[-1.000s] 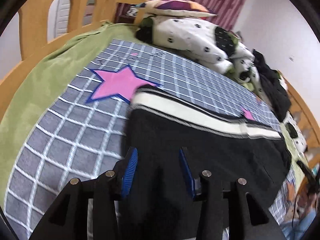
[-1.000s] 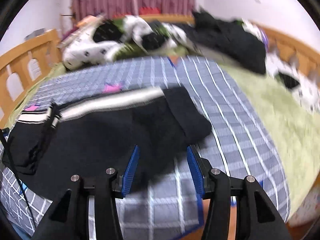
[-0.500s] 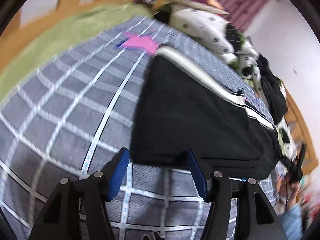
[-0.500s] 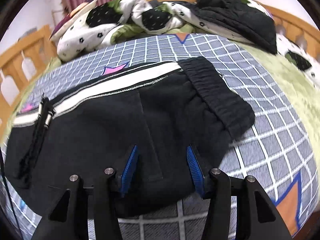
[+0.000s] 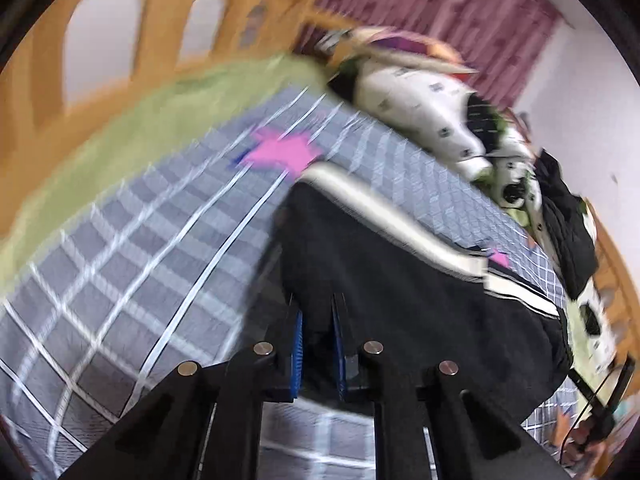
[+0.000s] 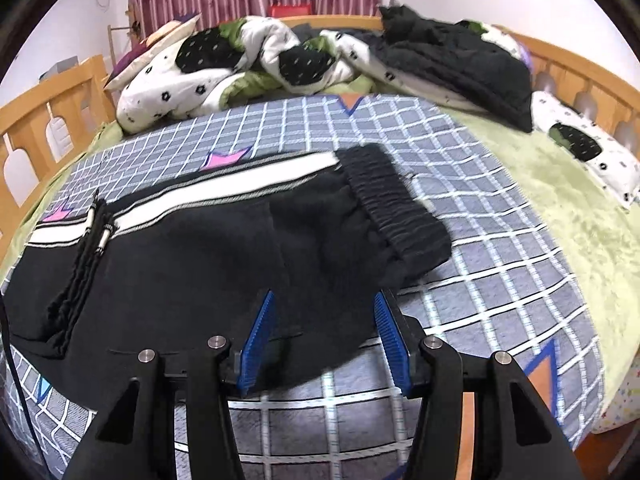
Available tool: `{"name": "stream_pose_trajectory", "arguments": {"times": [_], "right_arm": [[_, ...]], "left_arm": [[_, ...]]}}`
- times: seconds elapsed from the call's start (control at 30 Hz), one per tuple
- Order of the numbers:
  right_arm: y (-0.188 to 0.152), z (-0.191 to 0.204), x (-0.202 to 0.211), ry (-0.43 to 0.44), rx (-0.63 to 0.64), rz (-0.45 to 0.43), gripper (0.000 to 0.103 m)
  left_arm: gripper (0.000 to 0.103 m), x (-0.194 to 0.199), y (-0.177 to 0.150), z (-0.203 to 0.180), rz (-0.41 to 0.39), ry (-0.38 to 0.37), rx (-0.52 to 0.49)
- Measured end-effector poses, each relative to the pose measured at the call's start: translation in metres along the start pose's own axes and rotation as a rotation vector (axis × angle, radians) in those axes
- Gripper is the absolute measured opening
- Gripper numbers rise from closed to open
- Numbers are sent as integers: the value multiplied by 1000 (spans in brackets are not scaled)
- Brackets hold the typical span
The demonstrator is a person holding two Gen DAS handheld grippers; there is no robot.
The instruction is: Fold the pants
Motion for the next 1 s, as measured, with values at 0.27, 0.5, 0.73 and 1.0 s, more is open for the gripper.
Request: {"name": "stream_pose_trajectory", "arguments": {"times": [0.27,0.5,0.73,1.0], "right_arm": [[-2,-21,6,28,5,30,51],[-6,-47,7,48,-65,28,51],[-8,-50,-1,74,-82,59,51],[-1,5,5,244,-57,75,51]], "left_arm": [[11,-35,2,-157,56,-216,-183],[11,-113,-74,-232,251,-340,-216],[14,-125,-111,-232,344,-373,-291],[67,-55,-91,-186,210,-342,-363]]}}
Point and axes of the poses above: each gripper's, at about its wrist camera, not at the fingertips, and x roughly against the way its jaws point, z to its left, y to its top, the point moved 3 cm from there along -x, roughly the way its jaws point, and after that the axes turned 12 degrees about -y, right-handed, at the moved point
